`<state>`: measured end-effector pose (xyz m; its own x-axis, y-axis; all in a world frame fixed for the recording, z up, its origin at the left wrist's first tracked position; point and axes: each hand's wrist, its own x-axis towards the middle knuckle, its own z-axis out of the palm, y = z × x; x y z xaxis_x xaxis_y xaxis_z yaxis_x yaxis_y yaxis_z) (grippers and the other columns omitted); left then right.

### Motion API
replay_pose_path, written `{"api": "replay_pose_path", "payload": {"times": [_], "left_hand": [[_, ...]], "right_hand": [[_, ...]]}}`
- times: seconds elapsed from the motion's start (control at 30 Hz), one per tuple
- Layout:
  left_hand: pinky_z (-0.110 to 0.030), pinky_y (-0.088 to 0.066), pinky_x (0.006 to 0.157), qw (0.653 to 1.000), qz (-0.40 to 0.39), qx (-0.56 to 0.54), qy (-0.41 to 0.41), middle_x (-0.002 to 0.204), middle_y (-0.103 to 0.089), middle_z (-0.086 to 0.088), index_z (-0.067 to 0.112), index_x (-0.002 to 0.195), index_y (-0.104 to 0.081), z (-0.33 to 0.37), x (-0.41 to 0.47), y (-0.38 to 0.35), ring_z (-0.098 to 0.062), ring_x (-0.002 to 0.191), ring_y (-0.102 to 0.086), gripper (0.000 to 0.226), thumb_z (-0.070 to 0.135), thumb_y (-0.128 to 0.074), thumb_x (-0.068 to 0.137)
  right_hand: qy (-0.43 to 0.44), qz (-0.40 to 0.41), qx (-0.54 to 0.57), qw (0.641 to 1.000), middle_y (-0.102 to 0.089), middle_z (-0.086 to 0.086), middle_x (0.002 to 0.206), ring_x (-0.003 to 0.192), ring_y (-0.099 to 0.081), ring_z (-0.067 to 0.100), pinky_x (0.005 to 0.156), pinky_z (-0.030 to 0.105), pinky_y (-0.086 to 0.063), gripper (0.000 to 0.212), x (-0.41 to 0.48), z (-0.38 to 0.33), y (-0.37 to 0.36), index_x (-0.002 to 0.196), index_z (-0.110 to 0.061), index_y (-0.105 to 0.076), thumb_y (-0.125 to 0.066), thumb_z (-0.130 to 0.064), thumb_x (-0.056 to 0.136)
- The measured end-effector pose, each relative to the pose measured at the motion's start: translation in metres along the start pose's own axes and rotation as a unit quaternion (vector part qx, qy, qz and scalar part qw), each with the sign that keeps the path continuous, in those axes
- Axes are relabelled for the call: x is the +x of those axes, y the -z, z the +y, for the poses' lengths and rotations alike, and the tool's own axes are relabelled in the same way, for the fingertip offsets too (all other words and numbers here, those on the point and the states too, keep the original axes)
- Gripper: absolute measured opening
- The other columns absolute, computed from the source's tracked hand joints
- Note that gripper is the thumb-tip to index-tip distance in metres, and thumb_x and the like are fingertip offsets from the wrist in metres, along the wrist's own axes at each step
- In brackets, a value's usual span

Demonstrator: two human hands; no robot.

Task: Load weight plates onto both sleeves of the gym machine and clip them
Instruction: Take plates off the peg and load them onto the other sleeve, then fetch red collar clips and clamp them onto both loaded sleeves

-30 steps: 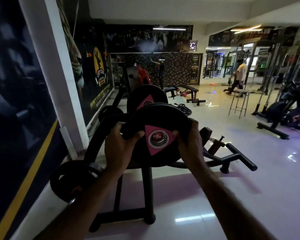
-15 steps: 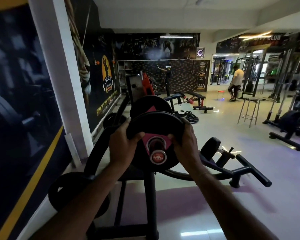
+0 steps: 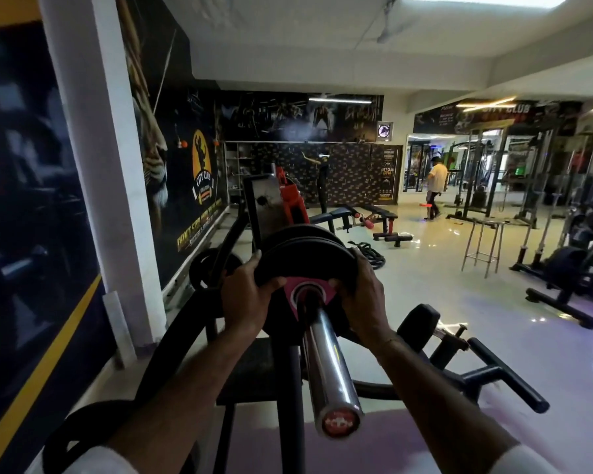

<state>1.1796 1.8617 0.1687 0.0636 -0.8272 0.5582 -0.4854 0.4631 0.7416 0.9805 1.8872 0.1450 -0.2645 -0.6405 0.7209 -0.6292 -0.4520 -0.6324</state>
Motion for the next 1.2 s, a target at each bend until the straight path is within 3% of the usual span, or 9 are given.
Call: {"api": "replay_pose_path", "payload": {"times": [0.17,0.33,0.5,0.57,0.63,0.73,0.87,1.03,1.2], "left_hand": [[-0.024,-0.044,0.099,1.000,-0.003,0.009,0.001,0.134,-0.065,-0.010,0.011,0.146,-0.049,-0.012,0.026,-0.015,-0.023,0.126,-0.060,0.078,0.035,-0.081,0.079],[-0.007,-0.034,0.087,1.000,-0.003,0.007,0.006,0.140,-0.060,-0.010,0.008,0.148,-0.046,-0.015,0.038,-0.023,-0.021,0.129,-0.057,0.081,0.037,-0.079,0.079],[-0.018,-0.039,0.092,1.000,-0.004,0.025,0.001,0.135,-0.064,-0.012,0.006,0.144,-0.051,-0.018,0.039,-0.023,-0.024,0.126,-0.060,0.084,0.048,-0.077,0.076],[-0.024,-0.044,0.092,0.999,-0.014,0.035,0.010,0.129,-0.068,-0.009,0.010,0.138,-0.059,-0.016,0.047,-0.020,-0.023,0.122,-0.063,0.085,0.066,-0.072,0.075],[-0.030,-0.052,0.093,0.999,-0.025,0.020,0.008,0.125,-0.070,-0.004,0.016,0.134,-0.062,-0.008,0.057,-0.018,-0.019,0.120,-0.064,0.102,0.091,-0.054,0.066],[-0.035,-0.047,0.108,0.999,-0.038,-0.003,-0.004,0.138,-0.060,0.002,0.018,0.140,-0.058,0.008,0.076,-0.022,-0.012,0.130,-0.054,0.113,0.095,-0.053,0.058],[-0.039,-0.053,0.101,0.997,-0.070,0.033,-0.020,0.122,-0.073,0.004,0.022,0.123,-0.071,0.011,0.095,-0.022,-0.008,0.113,-0.067,0.110,0.097,-0.062,0.042],[-0.025,-0.054,0.095,0.991,-0.098,0.091,-0.005,0.115,-0.074,0.007,0.023,0.119,-0.073,0.023,0.098,-0.011,-0.003,0.105,-0.067,0.077,0.067,-0.082,0.056],[0.004,-0.042,0.070,0.988,-0.112,0.105,-0.006,0.111,-0.069,0.007,0.013,0.121,-0.071,0.027,0.101,-0.010,0.000,0.098,-0.060,0.058,0.035,-0.088,0.071]], "right_hand": [[-0.016,-0.006,0.000,1.000,-0.061,0.008,0.137,0.124,-0.061,0.026,0.100,0.048,-0.054,0.065,0.019,0.022,-0.020,0.147,-0.017,-0.043,-0.060,-0.029,0.085],[-0.013,-0.001,-0.005,1.000,-0.062,0.011,0.138,0.126,-0.060,0.028,0.104,0.042,-0.052,0.068,0.036,0.040,-0.031,0.150,-0.012,-0.042,-0.069,-0.009,0.088],[0.014,-0.006,0.012,1.000,-0.060,0.005,0.139,0.124,-0.054,0.009,0.100,0.005,-0.040,0.069,0.042,0.049,-0.032,0.150,-0.012,-0.044,-0.072,-0.004,0.087],[0.020,-0.017,0.012,1.000,-0.061,0.006,0.138,0.123,-0.054,0.009,0.097,0.001,-0.037,0.070,0.044,0.050,-0.030,0.149,-0.012,-0.045,-0.075,-0.006,0.086],[0.024,-0.029,0.005,0.999,-0.061,0.006,0.137,0.123,-0.057,0.013,0.099,0.012,-0.043,0.071,0.048,0.053,-0.027,0.149,-0.014,-0.045,-0.077,-0.010,0.085],[0.020,-0.054,0.007,0.998,-0.063,0.004,0.136,0.122,-0.061,0.018,0.097,0.028,-0.052,0.067,0.052,0.057,-0.020,0.149,-0.016,-0.045,-0.075,-0.025,0.089],[-0.044,-0.134,0.148,0.979,-0.073,0.000,0.116,0.102,-0.070,0.010,0.077,0.025,-0.060,0.044,0.080,0.045,0.000,0.127,-0.027,-0.065,-0.052,-0.056,0.096],[-0.145,-0.308,0.223,0.913,-0.069,0.002,0.116,0.108,-0.066,0.019,0.092,0.039,-0.053,0.066,0.164,0.038,-0.009,0.128,-0.017,-0.062,-0.068,-0.066,0.084],[-0.223,-0.382,0.228,0.867,-0.064,0.007,0.136,0.126,-0.060,0.032,0.105,0.054,-0.050,0.084,0.230,0.067,-0.064,0.129,-0.030,-0.063,-0.086,-0.072,0.059]]}}
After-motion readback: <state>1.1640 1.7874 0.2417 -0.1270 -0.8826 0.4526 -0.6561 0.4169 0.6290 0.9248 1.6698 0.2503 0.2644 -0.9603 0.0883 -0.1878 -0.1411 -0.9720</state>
